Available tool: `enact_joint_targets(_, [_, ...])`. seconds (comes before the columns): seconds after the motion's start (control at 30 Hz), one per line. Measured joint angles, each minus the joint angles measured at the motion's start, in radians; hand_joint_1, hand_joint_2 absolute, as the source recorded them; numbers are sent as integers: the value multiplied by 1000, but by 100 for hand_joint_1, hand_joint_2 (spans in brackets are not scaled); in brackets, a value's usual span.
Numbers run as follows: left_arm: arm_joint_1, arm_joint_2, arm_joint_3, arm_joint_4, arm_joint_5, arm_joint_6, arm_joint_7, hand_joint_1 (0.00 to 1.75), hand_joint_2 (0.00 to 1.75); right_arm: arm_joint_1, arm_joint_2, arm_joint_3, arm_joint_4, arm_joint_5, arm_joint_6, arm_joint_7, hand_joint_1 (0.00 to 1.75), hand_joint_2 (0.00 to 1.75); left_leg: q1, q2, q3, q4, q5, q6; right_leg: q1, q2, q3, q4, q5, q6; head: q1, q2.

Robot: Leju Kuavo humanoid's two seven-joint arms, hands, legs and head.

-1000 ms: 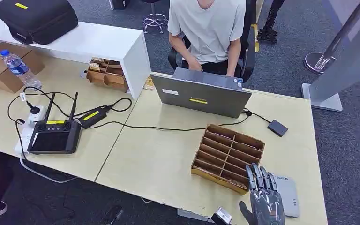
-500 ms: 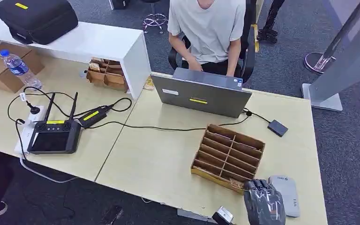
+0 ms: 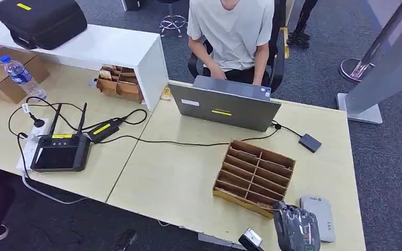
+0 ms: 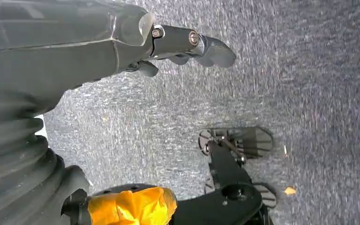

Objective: Pass the card to the sensor for recognition and then transmit it.

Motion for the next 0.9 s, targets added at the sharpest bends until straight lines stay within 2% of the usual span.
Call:
enact_joint_targets(0.1, [0, 0, 1, 0, 0, 9, 0, 0, 175, -1, 1, 0, 0, 0, 5, -4, 175, 175, 0, 0, 0, 0, 0, 0, 0, 0, 0, 0, 0, 0, 0, 0])
enact_joint_targets(0.2, [-1, 0, 6, 0, -5, 10, 7, 0, 175, -22, 24, -21, -11, 24, 73, -41, 175, 175, 0, 2, 0, 0, 0, 0, 0, 1, 0, 0, 0, 0, 0, 0])
enact_joint_targets(0.3, [-2, 0, 11, 0, -16, 8, 13, 0, 175, -40, 46, -42, -29, 42, 95, -63, 175, 175, 0, 1, 0, 0, 0, 0, 0, 0, 0, 0, 0, 0, 0, 0])
enact_joint_targets(0.53, [-2, 0, 18, 0, -22, 7, 19, 0, 175, -41, 72, -61, -113, 55, 84, -79, 175, 175, 0, 1, 0, 0, 0, 0, 0, 1, 0, 0, 0, 0, 0, 0])
enact_joint_targets(0.9, [-3, 1, 35, 0, -31, 7, 22, 0, 175, -37, 78, -62, -233, 46, 67, -92, 175, 175, 0, 1, 0, 0, 0, 0, 0, 1, 0, 0, 0, 0, 0, 0])
